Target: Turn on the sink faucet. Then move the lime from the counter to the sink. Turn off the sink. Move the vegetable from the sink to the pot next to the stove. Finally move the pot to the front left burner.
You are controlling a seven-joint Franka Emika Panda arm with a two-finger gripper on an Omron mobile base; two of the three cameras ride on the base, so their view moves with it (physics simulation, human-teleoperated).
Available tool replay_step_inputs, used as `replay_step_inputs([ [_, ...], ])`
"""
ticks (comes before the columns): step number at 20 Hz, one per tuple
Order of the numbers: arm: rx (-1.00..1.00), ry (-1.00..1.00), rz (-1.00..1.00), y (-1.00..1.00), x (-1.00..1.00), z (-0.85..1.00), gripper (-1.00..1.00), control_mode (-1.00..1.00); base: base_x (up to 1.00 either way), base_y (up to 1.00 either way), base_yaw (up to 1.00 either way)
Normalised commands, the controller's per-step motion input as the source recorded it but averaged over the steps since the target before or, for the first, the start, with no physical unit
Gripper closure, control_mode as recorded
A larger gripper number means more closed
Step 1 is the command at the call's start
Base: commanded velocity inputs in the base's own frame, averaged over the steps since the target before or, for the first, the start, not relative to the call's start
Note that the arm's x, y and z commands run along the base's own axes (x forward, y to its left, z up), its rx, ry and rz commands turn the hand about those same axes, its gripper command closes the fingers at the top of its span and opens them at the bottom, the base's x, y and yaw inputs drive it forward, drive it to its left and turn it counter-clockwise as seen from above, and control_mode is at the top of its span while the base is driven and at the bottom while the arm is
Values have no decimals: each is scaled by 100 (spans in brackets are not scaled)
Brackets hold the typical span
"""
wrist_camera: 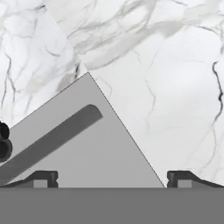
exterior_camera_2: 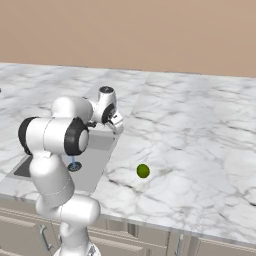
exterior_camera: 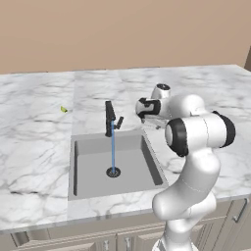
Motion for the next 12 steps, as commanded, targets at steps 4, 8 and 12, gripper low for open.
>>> replay_step_inputs([
  [4, -6, 24, -3, -46, -51, -4, -100, -100, 0, 0, 0],
  [8, -4, 12, -2, -47, -72, -22, -100, -100, 0, 0, 0],
  [12, -1, 3, -4, -53, -90, -8, -100, -100, 0, 0, 0],
])
